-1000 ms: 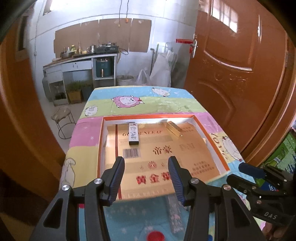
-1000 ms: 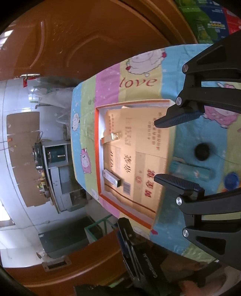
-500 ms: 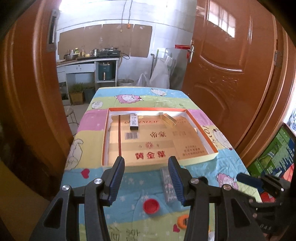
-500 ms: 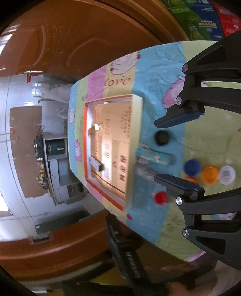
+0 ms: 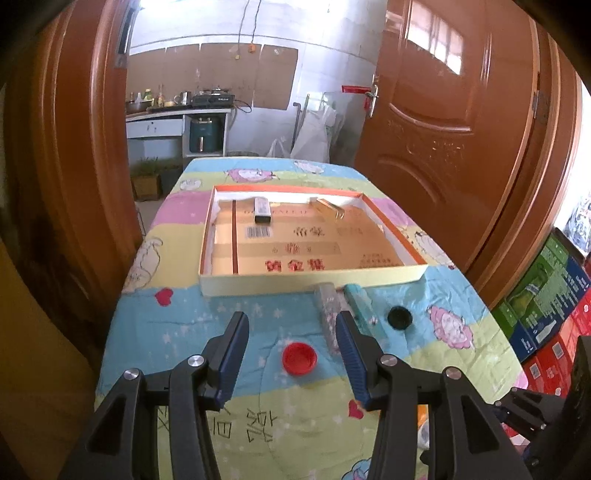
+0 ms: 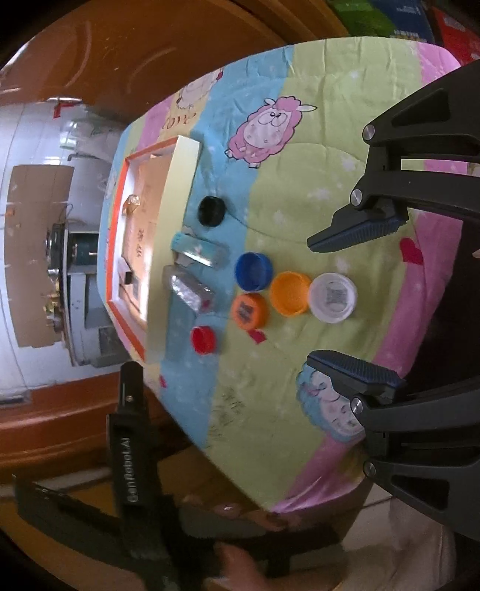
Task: Organize rigid objects
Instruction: 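Grasp the white cap with the right tool while the left tool grasps the red cap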
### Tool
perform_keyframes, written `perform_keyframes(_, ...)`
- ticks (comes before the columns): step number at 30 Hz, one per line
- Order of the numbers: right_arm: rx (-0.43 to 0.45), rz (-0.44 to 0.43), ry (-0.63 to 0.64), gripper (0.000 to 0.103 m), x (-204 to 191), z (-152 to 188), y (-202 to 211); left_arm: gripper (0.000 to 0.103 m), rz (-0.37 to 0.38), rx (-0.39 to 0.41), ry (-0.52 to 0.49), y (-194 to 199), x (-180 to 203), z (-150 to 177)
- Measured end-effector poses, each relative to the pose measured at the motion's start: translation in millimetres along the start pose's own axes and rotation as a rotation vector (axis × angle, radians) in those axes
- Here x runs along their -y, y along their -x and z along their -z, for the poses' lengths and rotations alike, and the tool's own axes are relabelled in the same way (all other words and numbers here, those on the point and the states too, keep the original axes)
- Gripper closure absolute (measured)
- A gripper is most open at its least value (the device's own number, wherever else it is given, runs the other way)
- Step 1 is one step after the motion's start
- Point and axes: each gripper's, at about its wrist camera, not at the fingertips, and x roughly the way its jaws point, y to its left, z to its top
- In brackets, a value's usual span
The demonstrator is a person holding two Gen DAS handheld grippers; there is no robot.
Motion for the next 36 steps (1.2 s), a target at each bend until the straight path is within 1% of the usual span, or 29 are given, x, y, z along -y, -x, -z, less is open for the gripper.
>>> perform_keyframes(3, -0.015, 0.020, 0.005, 0.046, -0.9, 5.2, -7.5, 0.054, -0.002, -0.016, 0.007, -5.5, -4.1, 6.3)
perform_keyframes(4, -0.018, 0.016, 0.000, 0.049, 0.5, 5.3, -9.1, 0.054, -0.001, -0.018, 0.009, -6.9, -5.4, 7.9)
perform_keyframes(5, -0.021, 0.006, -0.006, 0.065, 1.8, 6.2, -9.9, 0.054, -0.001, -0.021, 0.011, -7.8, -6.8, 9.0)
perform_keyframes(6, -0.027, -0.013, -0.014, 0.072, 2.3, 6.8, -12.1, 0.054, 0.000, -0.025, 0.013, -9.8, -8.0, 10.9)
perform_keyframes(8, -0.037, -0.024, -0.019, 0.072, 3.7, 5.6, -14.8, 0.054, 0.006, -0.028, 0.012, -11.9, -8.5, 12.9)
perform_keyframes(12, -0.037, -0.020, -0.010, 0.072, 2.3, 5.4, -13.3, 0.054, 0.026, -0.051, -0.012, -20.7, -4.9, 17.9)
perform_keyframes(16, -0.021, -0.015, -0.020, 0.072, 5.3, 4.9, -7.5, 0.054, 0.057, -0.091, -0.037, -33.6, 2.3, 22.6)
perform_keyframes(23, 0.005, -0.017, -0.055, 0.072, 14.9, 5.3, 1.5, 0.054, 0.022, -0.150, -0.080, -59.7, 12.8, 29.6)
perform_keyframes(26, 0.009, -0.017, -0.065, 0.072, 18.7, 5.6, 1.7, 0.054, 0.006, -0.170, -0.072, -69.3, 11.3, 33.1)
perform_keyframes(29, 0.011, -0.019, -0.074, 0.072, 21.4, 6.0, 1.4, 0.054, 0.013, -0.154, -0.055, -69.8, 7.6, 33.8)
perform_keyframes(30, 0.011, -0.019, -0.077, 0.072, 22.2, 6.5, 1.3, 0.058, 0.009, -0.153, -0.056, -70.4, 7.4, 33.8)
perform_keyframes(31, 0.011, -0.019, -0.080, 0.072, 23.1, 6.2, 1.0, 0.065, 0.003, -0.152, -0.059, -70.8, 7.8, 33.5)
perform_keyframes(33, 0.013, -0.021, -0.087, 0.072, 24.7, 5.0, 1.0, 0.072, 0.001, -0.150, -0.059, -70.8, 7.1, 33.1)
perform_keyframes(36, 0.022, -0.019, -0.095, 0.072, 26.9, 1.8, 3.0, 0.072, 0.013, -0.149, -0.048, -69.9, 4.9, 32.6)
